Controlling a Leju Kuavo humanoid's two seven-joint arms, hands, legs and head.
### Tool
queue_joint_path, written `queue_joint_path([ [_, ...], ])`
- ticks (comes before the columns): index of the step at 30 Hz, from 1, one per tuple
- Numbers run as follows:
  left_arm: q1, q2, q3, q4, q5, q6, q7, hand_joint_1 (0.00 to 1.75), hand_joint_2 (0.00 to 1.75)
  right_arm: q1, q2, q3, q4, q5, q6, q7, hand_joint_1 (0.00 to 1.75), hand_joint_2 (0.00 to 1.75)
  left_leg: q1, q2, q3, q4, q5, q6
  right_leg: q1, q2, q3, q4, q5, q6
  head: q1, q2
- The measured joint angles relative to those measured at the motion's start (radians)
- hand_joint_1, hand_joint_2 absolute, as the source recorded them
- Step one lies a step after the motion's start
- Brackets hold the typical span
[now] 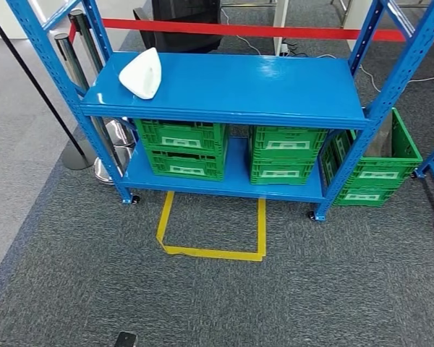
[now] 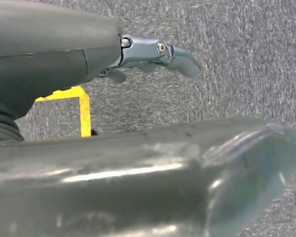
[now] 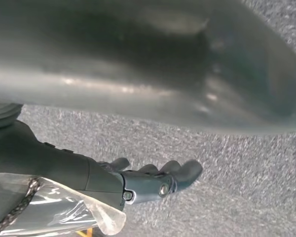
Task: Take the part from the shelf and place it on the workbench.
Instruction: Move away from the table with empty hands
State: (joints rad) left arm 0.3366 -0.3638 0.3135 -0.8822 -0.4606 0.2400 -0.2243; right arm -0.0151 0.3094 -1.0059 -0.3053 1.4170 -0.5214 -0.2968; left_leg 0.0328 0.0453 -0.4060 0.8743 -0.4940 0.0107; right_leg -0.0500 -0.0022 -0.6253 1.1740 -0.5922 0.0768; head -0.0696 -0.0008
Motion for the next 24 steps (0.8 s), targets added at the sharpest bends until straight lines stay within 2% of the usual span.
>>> queue_joint_path([
  [1,0.0,-0.001,0.0,0.0,0.003,0.001,0.0,0.0,0.0,0.002,0.0,0.0,-0.001,0.0,0.0,0.0,0.0,0.0,0.001,0.0,0.0,0.004,-0.005,-0.004,-0.001,0.0,-0.024,0.04,-0.006,0.004,0.002,0.0],
  [2,0.0,-0.001,0.0,0.0,0.005,0.002,0.001,0.0,0.0,0.004,0.0,0.0,-0.002,0.0,0.0,0.0,0.0,0.0,0.004,0.0,0.0,0.011,-0.012,-0.009,-0.002,0.0,-0.032,0.048,0.006,0.009,0.002,0.0],
  [3,0.0,-0.001,0.0,0.0,0.007,0.003,0.002,0.0,0.0,0.005,0.0,0.0,-0.004,0.0,0.0,0.0,0.0,0.0,0.01,0.0,0.001,0.021,-0.02,-0.017,-0.004,-0.002,-0.022,0.017,0.037,0.015,0.003,0.0],
  [4,0.0,-0.001,0.0,0.001,0.009,0.003,0.002,0.0,0.0,0.005,0.0,0.0,-0.006,0.0,0.0,0.0,0.0,0.0,0.017,0.0,0.001,0.035,-0.032,-0.027,-0.007,-0.004,0.002,-0.037,0.069,0.022,0.003,0.0],
  [5,0.0,0.0,0.0,0.001,0.011,0.004,0.002,0.0,0.0,0.005,0.0,0.0,-0.008,0.0,0.0,-0.001,0.0,0.0,0.022,0.0,0.0,0.052,-0.046,-0.039,-0.007,-0.006,0.023,-0.08,0.085,0.028,0.007,0.0],
  [6,-0.001,0.0,0.0,0.001,0.012,0.005,0.002,0.0,0.0,0.003,0.002,0.0,-0.01,0.001,0.0,-0.002,0.0,0.0,0.024,0.0,-0.003,0.072,-0.061,-0.051,-0.007,-0.005,0.04,-0.111,0.089,0.026,0.012,0.0],
  [8,-0.002,0.002,0.0,0.001,0.014,0.011,0.002,0.0,0.0,0.003,0.004,0.0,-0.013,0.001,0.001,-0.004,0.0,0.0,0.022,0.0,-0.008,0.097,-0.083,-0.064,-0.006,-0.003,0.048,-0.113,0.069,0.005,0.013,0.0],
  [9,-0.001,0.003,0.0,0.001,0.014,0.014,0.002,0.0,0.0,0.004,0.005,0.0,-0.014,0.001,0.002,-0.004,0.0,0.0,0.021,-0.001,-0.008,0.103,-0.091,-0.066,-0.009,-0.002,0.049,-0.113,0.067,-0.007,0.009,0.0],
  [10,-0.001,0.004,0.0,0.001,0.014,0.016,0.002,0.0,0.0,0.006,0.005,-0.001,-0.014,0.0,0.003,-0.004,0.0,0.0,0.021,-0.001,-0.006,0.101,-0.095,-0.065,-0.011,-0.003,0.048,-0.111,0.067,-0.012,0.003,0.0],
  [12,-0.001,0.004,0.0,0.001,0.015,0.017,0.002,0.0,0.0,0.008,0.008,-0.001,-0.015,0.001,0.005,-0.004,0.0,0.0,0.02,-0.001,-0.002,0.094,-0.101,-0.066,-0.015,-0.004,0.046,-0.113,0.068,-0.012,-0.001,0.0],
  [14,-0.001,0.004,0.0,0.001,0.019,0.018,0.002,0.0,0.0,0.009,0.01,-0.001,-0.017,0.001,0.007,-0.005,0.0,0.0,0.02,-0.002,0.001,0.089,-0.092,-0.062,-0.017,-0.004,0.045,-0.116,0.068,-0.014,-0.006,0.0],
  [17,-0.001,0.004,0.0,0.001,0.025,0.018,0.003,0.0,0.0,0.01,0.011,-0.001,-0.022,0.001,0.011,-0.005,0.0,0.0,0.019,-0.003,0.001,0.085,-0.053,-0.039,-0.011,-0.004,0.046,-0.118,0.068,-0.02,-0.014,0.0],
  [18,-0.002,0.003,0.0,0.001,0.025,0.019,0.003,0.0,0.0,0.01,0.011,-0.001,-0.025,0.001,0.013,-0.005,0.0,0.0,0.02,-0.003,0.0,0.083,-0.048,-0.034,-0.008,-0.004,0.046,-0.118,0.068,-0.022,-0.015,0.0],
  [19,-0.002,0.002,0.0,0.001,0.025,0.019,0.003,0.0,0.0,0.01,0.011,-0.001,-0.027,0.001,0.014,-0.005,0.0,0.0,0.02,-0.003,0.001,0.082,-0.053,-0.035,-0.005,-0.004,0.047,-0.118,0.067,-0.024,-0.015,0.0],
  [20,-0.003,0.002,0.0,0.001,0.025,0.019,0.003,0.0,0.0,0.01,0.011,-0.001,-0.03,0.001,0.015,-0.005,0.0,0.0,0.021,-0.003,0.002,0.079,-0.058,-0.038,-0.003,-0.004,0.046,-0.118,0.067,-0.025,-0.015,0.0],
  [21,-0.004,0.002,0.0,0.001,0.025,0.02,0.003,0.0,0.0,0.01,0.011,-0.001,-0.033,0.001,0.016,-0.005,0.0,0.0,0.022,-0.003,0.003,0.075,-0.064,-0.047,-0.001,-0.005,0.046,-0.117,0.067,-0.026,-0.015,0.0],
  [24,-0.004,0.001,0.0,0.001,0.024,0.02,0.003,0.0,0.0,0.01,0.011,-0.001,-0.04,0.001,0.018,-0.006,0.0,0.0,0.026,-0.003,0.005,0.068,-0.074,-0.088,0.002,-0.009,0.046,-0.117,0.068,-0.028,-0.014,0.0],
])
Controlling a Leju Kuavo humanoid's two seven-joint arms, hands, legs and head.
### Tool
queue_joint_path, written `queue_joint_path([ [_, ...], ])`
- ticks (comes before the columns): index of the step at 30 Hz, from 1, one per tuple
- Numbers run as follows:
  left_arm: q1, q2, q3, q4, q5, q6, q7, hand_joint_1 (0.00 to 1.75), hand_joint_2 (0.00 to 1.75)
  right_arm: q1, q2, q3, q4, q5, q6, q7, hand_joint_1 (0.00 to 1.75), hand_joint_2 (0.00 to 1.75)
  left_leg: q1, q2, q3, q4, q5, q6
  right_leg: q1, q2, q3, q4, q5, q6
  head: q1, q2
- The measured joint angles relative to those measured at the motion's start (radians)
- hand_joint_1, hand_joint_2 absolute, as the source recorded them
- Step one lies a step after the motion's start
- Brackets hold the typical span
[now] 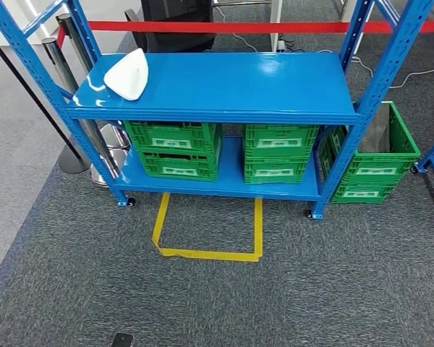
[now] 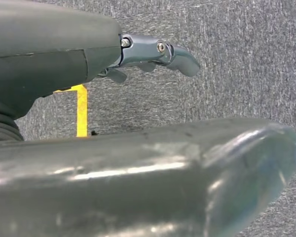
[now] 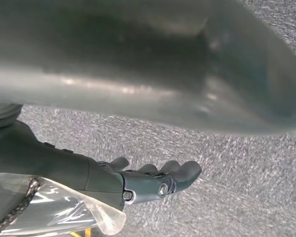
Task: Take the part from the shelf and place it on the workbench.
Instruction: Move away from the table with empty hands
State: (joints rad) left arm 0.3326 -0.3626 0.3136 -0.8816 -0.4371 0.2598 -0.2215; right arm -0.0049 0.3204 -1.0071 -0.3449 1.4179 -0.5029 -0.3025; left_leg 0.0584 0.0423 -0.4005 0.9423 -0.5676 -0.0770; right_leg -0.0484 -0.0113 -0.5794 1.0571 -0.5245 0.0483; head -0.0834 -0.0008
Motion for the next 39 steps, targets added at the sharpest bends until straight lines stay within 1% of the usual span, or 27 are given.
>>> queue_joint_path([
  [1,0.0,0.0,0.0,0.0,0.0,0.0,0.0,0.0,0.0,0.0,0.0,0.0,-0.002,0.0,0.0,0.0,0.0,0.0,0.0,0.0,0.0,0.001,0.0,-0.007,0.0,0.0,0.002,-0.001,0.001,0.0,0.0,0.0],
  [2,0.0,0.0,0.0,0.0,0.0,0.0,-0.001,0.0,0.0,0.0,0.0,0.0,-0.003,0.0,0.001,0.0,0.0,0.0,-0.001,0.0,0.0,0.002,-0.001,-0.008,-0.001,0.0,0.004,-0.003,0.003,-0.001,0.0,0.0],
  [7,-0.001,0.0,0.0,0.0,0.002,0.0,-0.003,0.0,0.0,0.002,0.0,0.0,-0.007,0.0,0.004,0.0,0.0,0.0,-0.004,0.001,-0.001,0.008,-0.002,-0.006,-0.004,0.0,0.014,-0.018,0.013,0.005,0.0,0.0],
  [12,-0.001,0.0,0.0,0.0,0.003,0.0,-0.003,0.0,0.0,0.003,0.0,0.0,-0.008,0.0,0.004,0.0,0.0,0.0,-0.004,0.001,-0.001,0.012,-0.004,0.001,-0.004,0.0,0.019,-0.026,0.018,0.011,0.0,0.0],
  [23,-0.001,0.0,0.0,0.0,0.022,0.011,-0.005,0.0,0.0,0.005,0.001,0.0,-0.013,-0.001,0.014,0.0,0.0,0.0,-0.009,0.001,-0.002,0.015,-0.006,0.006,-0.009,0.0,0.02,-0.027,0.019,0.012,0.0,0.0],
  [39,-0.001,0.0,0.0,0.0,0.03,0.017,-0.005,0.0,0.0,0.005,0.001,0.0,-0.014,-0.002,0.014,0.0,0.0,0.0,-0.009,0.001,-0.002,0.015,-0.007,0.006,-0.009,0.0,0.02,-0.027,0.019,0.012,0.0,0.0],
])
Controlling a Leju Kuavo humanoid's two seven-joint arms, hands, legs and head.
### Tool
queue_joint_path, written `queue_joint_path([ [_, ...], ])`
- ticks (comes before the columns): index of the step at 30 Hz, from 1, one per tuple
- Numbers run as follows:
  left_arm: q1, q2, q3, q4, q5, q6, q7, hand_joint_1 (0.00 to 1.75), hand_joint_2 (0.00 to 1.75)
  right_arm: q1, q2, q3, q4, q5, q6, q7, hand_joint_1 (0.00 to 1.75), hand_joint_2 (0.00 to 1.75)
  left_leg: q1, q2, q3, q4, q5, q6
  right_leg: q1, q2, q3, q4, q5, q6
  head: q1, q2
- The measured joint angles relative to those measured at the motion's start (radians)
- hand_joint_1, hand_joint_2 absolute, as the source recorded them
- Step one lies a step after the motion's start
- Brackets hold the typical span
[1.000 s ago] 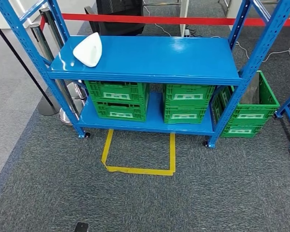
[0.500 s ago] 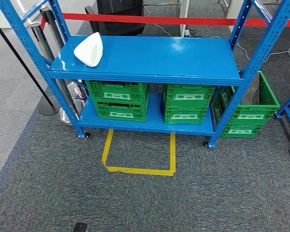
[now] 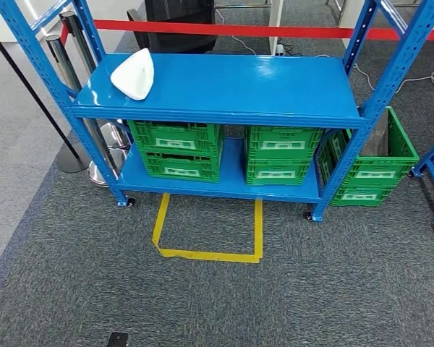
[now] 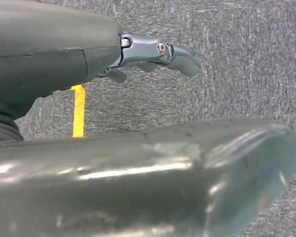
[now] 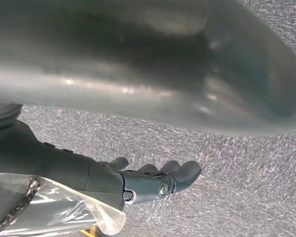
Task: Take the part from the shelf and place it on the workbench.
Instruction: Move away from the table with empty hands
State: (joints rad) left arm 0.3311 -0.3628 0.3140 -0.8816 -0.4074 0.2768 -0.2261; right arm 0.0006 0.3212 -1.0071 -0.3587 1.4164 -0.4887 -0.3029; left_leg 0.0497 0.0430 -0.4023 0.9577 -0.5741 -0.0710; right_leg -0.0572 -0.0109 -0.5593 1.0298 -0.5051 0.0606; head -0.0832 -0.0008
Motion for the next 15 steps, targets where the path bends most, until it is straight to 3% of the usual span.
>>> queue_joint_path([
  [7,-0.003,0.001,0.0,0.002,0.022,0.026,0.001,0.0,0.0,0.002,0.006,0.0,-0.012,0.0,0.002,0.0,0.0,0.0,-0.002,0.0,-0.001,0.002,-0.001,0.004,-0.002,0.0,0.0,-0.001,0.001,0.002,0.0,0.0],
  [10,-0.005,0.003,0.0,0.003,0.028,0.023,-0.01,0.0,0.0,0.006,0.018,0.0,-0.03,0.003,0.01,-0.005,0.0,0.0,-0.01,0.0,-0.015,0.02,-0.006,0.032,-0.011,0.0,0.001,-0.013,0.013,0.021,-0.001,0.0],
  [12,-0.004,0.002,0.0,0.003,0.037,0.014,-0.015,0.0,0.0,0.008,0.025,0.001,-0.038,0.007,0.015,-0.009,0.0,0.0,-0.009,0.001,-0.015,0.004,0.008,0.053,-0.013,0.0,-0.002,-0.02,0.017,0.032,0.001,0.0],
  [13,-0.004,0.001,0.0,0.003,0.043,0.01,-0.016,0.0,0.0,0.009,0.026,0.002,-0.042,0.01,0.017,-0.01,0.0,0.0,-0.008,0.002,-0.014,-0.007,0.017,0.062,-0.011,0.001,-0.012,-0.005,0.007,0.033,0.005,0.0],
  [15,-0.004,0.0,0.0,0.003,0.058,0.002,-0.018,0.0,0.0,0.013,0.027,0.005,-0.048,0.015,0.018,-0.013,0.0,0.0,-0.008,0.005,-0.012,-0.019,0.026,0.071,-0.003,0.005,-0.065,0.096,-0.043,0.028,0.016,0.0],
])
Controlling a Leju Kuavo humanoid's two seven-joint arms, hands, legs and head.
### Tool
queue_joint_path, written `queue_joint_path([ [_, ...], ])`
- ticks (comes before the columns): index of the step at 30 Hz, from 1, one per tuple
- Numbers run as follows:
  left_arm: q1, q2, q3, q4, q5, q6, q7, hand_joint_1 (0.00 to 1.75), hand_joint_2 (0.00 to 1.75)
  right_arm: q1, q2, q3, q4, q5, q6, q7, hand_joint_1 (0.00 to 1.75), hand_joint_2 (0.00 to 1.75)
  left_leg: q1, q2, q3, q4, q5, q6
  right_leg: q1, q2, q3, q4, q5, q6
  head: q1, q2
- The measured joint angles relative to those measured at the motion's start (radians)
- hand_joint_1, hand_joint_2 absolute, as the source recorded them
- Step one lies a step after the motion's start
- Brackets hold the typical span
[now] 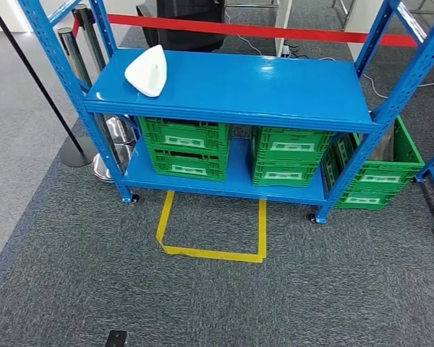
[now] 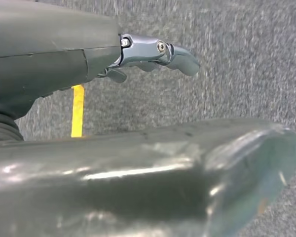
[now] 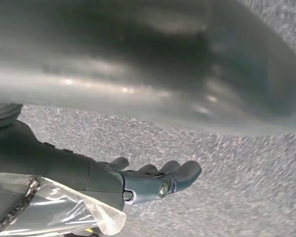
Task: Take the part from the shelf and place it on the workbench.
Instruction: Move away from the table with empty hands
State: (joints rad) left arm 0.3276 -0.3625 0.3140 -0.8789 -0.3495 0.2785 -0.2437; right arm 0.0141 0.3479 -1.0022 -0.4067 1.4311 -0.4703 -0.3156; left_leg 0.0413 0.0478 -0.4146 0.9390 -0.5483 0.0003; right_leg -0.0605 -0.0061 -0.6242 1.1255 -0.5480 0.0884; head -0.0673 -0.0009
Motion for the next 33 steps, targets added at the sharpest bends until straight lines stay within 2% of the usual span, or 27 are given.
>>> queue_joint_path([
  [1,0.0,0.0,0.0,0.0,0.008,-0.004,0.0,0.0,0.0,0.003,0.0,0.002,-0.002,0.002,0.0,-0.001,0.0,0.0,-0.002,0.001,0.0,0.0,0.0,0.003,0.004,0.002,-0.036,0.071,-0.028,-0.001,0.004,0.0],
  [2,0.001,-0.001,0.0,0.0,0.015,-0.006,0.0,0.0,0.0,0.007,0.0,0.003,-0.004,0.004,0.0,-0.002,0.0,0.0,-0.004,0.001,0.001,0.0,-0.002,0.004,0.008,0.003,-0.066,0.128,-0.043,-0.002,0.005,0.0],
  [3,0.002,-0.001,0.0,0.0,0.021,-0.007,0.0,0.0,0.0,0.011,0.0,0.003,-0.006,0.004,0.0,-0.002,0.0,0.0,-0.006,0.001,0.004,0.0,-0.005,0.005,0.011,0.003,-0.082,0.154,-0.04,-0.003,0.006,0.0],
  [4,0.002,-0.001,0.0,0.0,0.025,-0.008,0.0,0.0,0.0,0.013,0.0,0.003,-0.008,0.004,0.001,-0.002,0.0,0.0,-0.007,0.001,0.009,0.001,-0.009,0.004,0.012,0.002,-0.078,0.14,-0.016,-0.005,0.007,0.0],
  [6,0.004,-0.002,0.0,0.0,0.028,-0.008,0.0,0.0,0.0,0.016,0.0,0.003,-0.012,0.003,0.001,-0.003,0.0,0.0,-0.007,0.0,0.024,0.004,-0.023,-0.005,0.014,-0.004,-0.028,0.028,0.053,-0.012,0.009,0.0],
  [7,0.004,-0.002,-0.001,0.0,0.029,-0.008,0.0,0.0,0.0,0.015,0.0,0.004,-0.013,0.003,0.001,-0.003,0.0,0.0,-0.009,0.0,0.028,0.01,-0.032,-0.012,0.016,-0.01,0.001,-0.028,0.071,-0.016,0.012,0.0],
  [8,0.004,-0.001,-0.001,0.0,0.029,-0.008,0.0,0.0,0.0,0.014,0.001,0.004,-0.015,0.003,0.001,-0.004,0.0,0.0,-0.011,0.001,0.028,0.016,-0.039,-0.02,0.018,-0.014,0.019,-0.061,0.074,-0.023,0.013,0.0],
  [10,0.003,0.0,-0.001,0.0,0.028,-0.003,0.0,0.0,0.0,0.014,0.001,0.004,-0.018,0.003,0.001,-0.004,0.0,0.0,-0.015,0.003,0.024,0.024,-0.044,-0.031,0.024,-0.015,0.027,-0.075,0.058,-0.039,0.01,0.0],
  [12,0.001,0.0,-0.001,0.0,0.024,0.003,0.001,0.0,0.0,0.017,0.002,0.004,-0.02,0.002,0.001,-0.004,0.0,0.0,-0.012,0.0,0.025,0.029,-0.053,-0.036,0.025,-0.01,0.025,-0.074,0.05,-0.053,0.003,0.0],
  [13,0.0,0.0,-0.001,0.0,0.021,0.006,0.001,0.0,0.0,0.017,0.003,0.004,-0.02,0.003,0.001,-0.004,0.0,0.0,-0.01,-0.008,0.018,0.049,-0.067,-0.038,0.024,-0.008,0.027,-0.075,0.047,-0.058,0.002,0.0],
  [14,-0.001,0.001,-0.001,0.0,0.02,0.008,0.001,0.0,0.0,0.016,0.003,0.005,-0.02,0.003,0.001,-0.004,0.0,0.0,-0.01,-0.018,-0.003,0.093,-0.092,-0.039,0.024,-0.005,0.03,-0.076,0.045,-0.063,0.0,0.0],
  [15,-0.001,0.001,-0.001,0.0,0.021,0.008,0.001,0.0,0.0,0.014,0.004,0.005,-0.021,0.003,0.001,-0.004,0.0,0.0,-0.01,-0.028,-0.038,0.162,-0.122,-0.039,0.025,-0.003,0.031,-0.077,0.043,-0.067,-0.002,0.0],
  [17,0.0,0.002,-0.001,0.0,0.027,0.004,0.001,0.0,0.0,0.012,0.004,0.005,-0.021,0.003,0.001,-0.004,0.0,0.0,-0.012,-0.035,-0.125,0.311,-0.171,-0.038,0.029,0.002,0.033,-0.077,0.04,-0.072,-0.005,0.0],
  [18,0.0,0.002,-0.001,0.0,0.032,0.0,0.001,0.0,0.0,0.012,0.004,0.005,-0.021,0.002,0.001,-0.004,0.0,0.0,-0.014,-0.036,-0.155,0.352,-0.17,-0.035,0.032,0.005,0.035,-0.077,0.038,-0.074,-0.006,0.0],
  [19,0.001,0.002,-0.001,0.0,0.036,-0.003,0.001,0.0,0.0,0.012,0.004,0.005,-0.021,0.002,0.001,-0.004,0.0,0.0,-0.016,-0.036,-0.168,0.353,-0.147,-0.03,0.035,0.009,0.038,-0.077,0.037,-0.075,-0.006,0.0],
  [20,0.001,0.002,-0.001,0.0,0.039,-0.005,0.001,0.0,0.0,0.012,0.004,0.005,-0.021,0.002,0.001,-0.004,0.0,0.0,-0.018,-0.037,-0.162,0.314,-0.105,-0.023,0.037,0.013,0.042,-0.077,0.036,-0.076,-0.005,0.0],
  [21,0.001,0.002,-0.001,0.0,0.041,-0.006,0.001,0.0,0.0,0.011,0.005,0.005,-0.022,0.002,0.001,-0.005,0.0,0.0,-0.022,-0.039,-0.144,0.25,-0.055,-0.013,0.039,0.017,0.046,-0.077,0.036,-0.076,-0.005,0.0],
  [22,0.001,0.002,-0.001,0.0,0.042,-0.006,0.002,0.0,0.0,0.01,0.006,0.006,-0.022,0.002,0.001,-0.005,0.0,0.0,-0.026,-0.042,-0.125,0.189,-0.019,-0.003,0.04,0.021,0.046,-0.077,0.035,-0.075,-0.005,0.0],
  [23,0.0,0.002,-0.001,0.0,0.042,-0.006,0.002,0.0,0.0,0.01,0.008,0.006,-0.022,0.001,0.001,-0.005,0.0,0.0,-0.03,-0.046,-0.109,0.133,0.003,0.004,0.042,0.024,0.045,-0.076,0.034,-0.074,-0.004,0.0],
  [24,0.0,0.002,-0.001,0.0,0.043,-0.006,0.002,0.0,0.0,0.009,0.009,0.006,-0.023,0.001,0.001,-0.005,0.0,0.0,-0.032,-0.049,-0.101,0.101,0.01,-0.004,0.043,0.025,0.042,-0.075,0.033,-0.075,-0.003,0.0],
  [27,0.001,0.001,-0.001,0.0,0.045,-0.005,0.002,0.0,0.0,0.009,0.01,0.007,-0.025,0.001,0.001,-0.005,0.0,0.0,-0.035,-0.052,-0.102,0.079,0.008,-0.021,0.041,0.026,0.037,-0.078,0.036,-0.073,0.003,0.0],
  [29,0.002,0.0,-0.001,0.0,0.045,-0.005,0.002,0.0,0.0,0.009,0.01,0.007,-0.025,0.001,0.001,-0.006,0.0,0.0,-0.037,-0.052,-0.102,0.079,0.009,-0.01,0.039,0.027,0.04,-0.084,0.041,-0.066,0.004,0.0],
  [33,0.0,0.0,-0.001,0.0,0.039,0.0,0.002,0.0,0.0,0.009,0.01,0.007,-0.026,0.0,0.001,-0.006,0.0,0.0,-0.037,-0.052,-0.101,0.079,0.01,-0.007,0.039,0.027,0.046,-0.093,0.045,-0.06,0.004,0.0],
])
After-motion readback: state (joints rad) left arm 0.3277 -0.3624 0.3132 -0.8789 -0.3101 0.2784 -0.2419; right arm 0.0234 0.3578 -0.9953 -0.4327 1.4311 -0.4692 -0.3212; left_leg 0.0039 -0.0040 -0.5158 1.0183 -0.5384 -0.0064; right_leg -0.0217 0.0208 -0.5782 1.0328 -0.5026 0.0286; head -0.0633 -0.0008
